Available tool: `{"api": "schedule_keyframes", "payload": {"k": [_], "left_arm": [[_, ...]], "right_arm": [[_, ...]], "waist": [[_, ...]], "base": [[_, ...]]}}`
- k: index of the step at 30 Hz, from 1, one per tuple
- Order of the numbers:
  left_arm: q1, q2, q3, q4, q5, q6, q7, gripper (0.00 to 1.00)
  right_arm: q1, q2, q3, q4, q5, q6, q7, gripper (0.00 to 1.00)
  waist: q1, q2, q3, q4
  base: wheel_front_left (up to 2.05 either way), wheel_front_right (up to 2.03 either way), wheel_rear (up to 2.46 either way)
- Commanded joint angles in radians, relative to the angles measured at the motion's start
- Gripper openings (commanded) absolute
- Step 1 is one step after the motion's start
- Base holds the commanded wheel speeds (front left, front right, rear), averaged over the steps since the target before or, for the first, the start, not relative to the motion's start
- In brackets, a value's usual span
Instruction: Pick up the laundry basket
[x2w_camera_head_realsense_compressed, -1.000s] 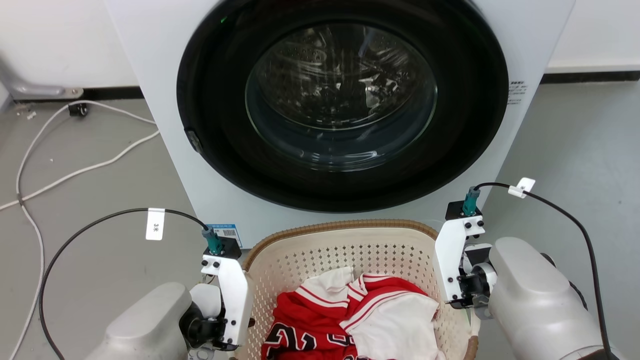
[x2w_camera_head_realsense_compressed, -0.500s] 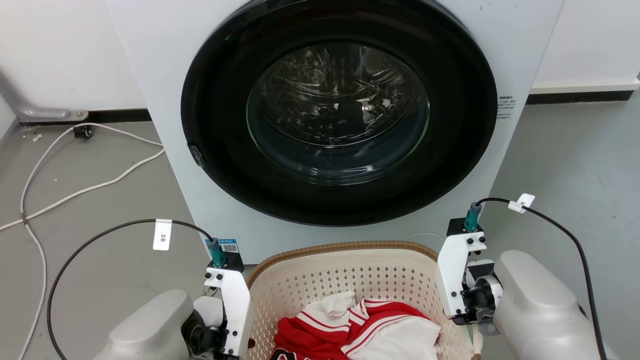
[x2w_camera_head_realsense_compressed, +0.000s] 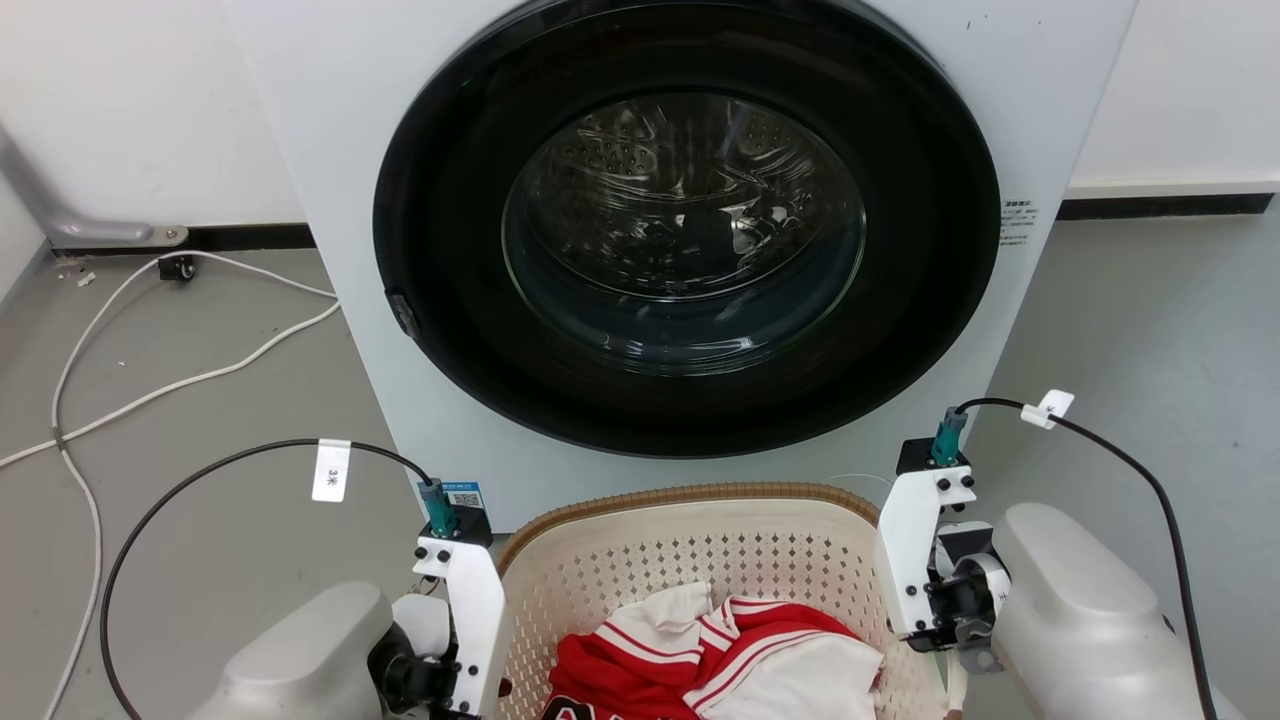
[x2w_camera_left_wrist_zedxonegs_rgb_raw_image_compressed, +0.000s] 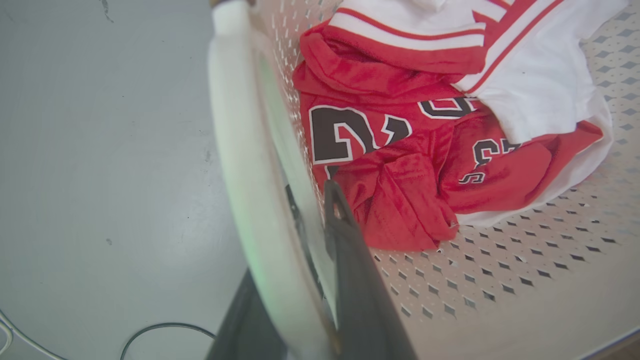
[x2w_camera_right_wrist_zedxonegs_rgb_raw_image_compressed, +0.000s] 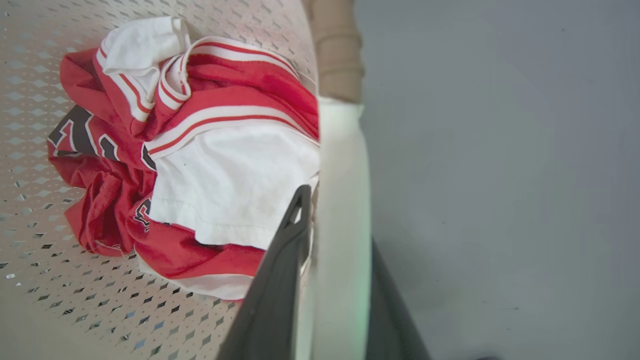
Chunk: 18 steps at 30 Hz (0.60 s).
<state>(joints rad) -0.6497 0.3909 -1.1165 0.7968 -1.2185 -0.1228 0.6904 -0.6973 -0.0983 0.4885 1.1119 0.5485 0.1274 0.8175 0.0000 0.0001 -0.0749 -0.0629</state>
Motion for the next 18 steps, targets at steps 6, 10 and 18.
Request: {"api": "schedule_keyframes", "payload": {"k": [6,10,18], "left_arm": [[-0.013,0.003,-0.026,0.009,0.008,-0.013,-0.016,0.0],[-0.019,0.004,-0.036,0.011,0.001,-0.013,-0.02,0.0],[-0.024,0.0,-0.055,0.013,-0.012,-0.013,-0.033,0.0]], "right_arm": [[-0.021,-0.019,0.011,-0.003,0.019,0.009,-0.018,0.0],[-0.027,-0.017,0.021,0.001,0.028,0.009,-0.019,0.0],[-0.022,-0.02,0.047,0.001,0.048,0.009,-0.023,0.0]], "waist": [[0.0,-0.0001,-0.001,0.004],[0.0,-0.0001,-0.002,0.004],[0.0,-0.0001,-0.006,0.002]], "base": [[0.0,0.0,0.0],[0.0,0.0,0.0],[0.0,0.0,0.0]]}}
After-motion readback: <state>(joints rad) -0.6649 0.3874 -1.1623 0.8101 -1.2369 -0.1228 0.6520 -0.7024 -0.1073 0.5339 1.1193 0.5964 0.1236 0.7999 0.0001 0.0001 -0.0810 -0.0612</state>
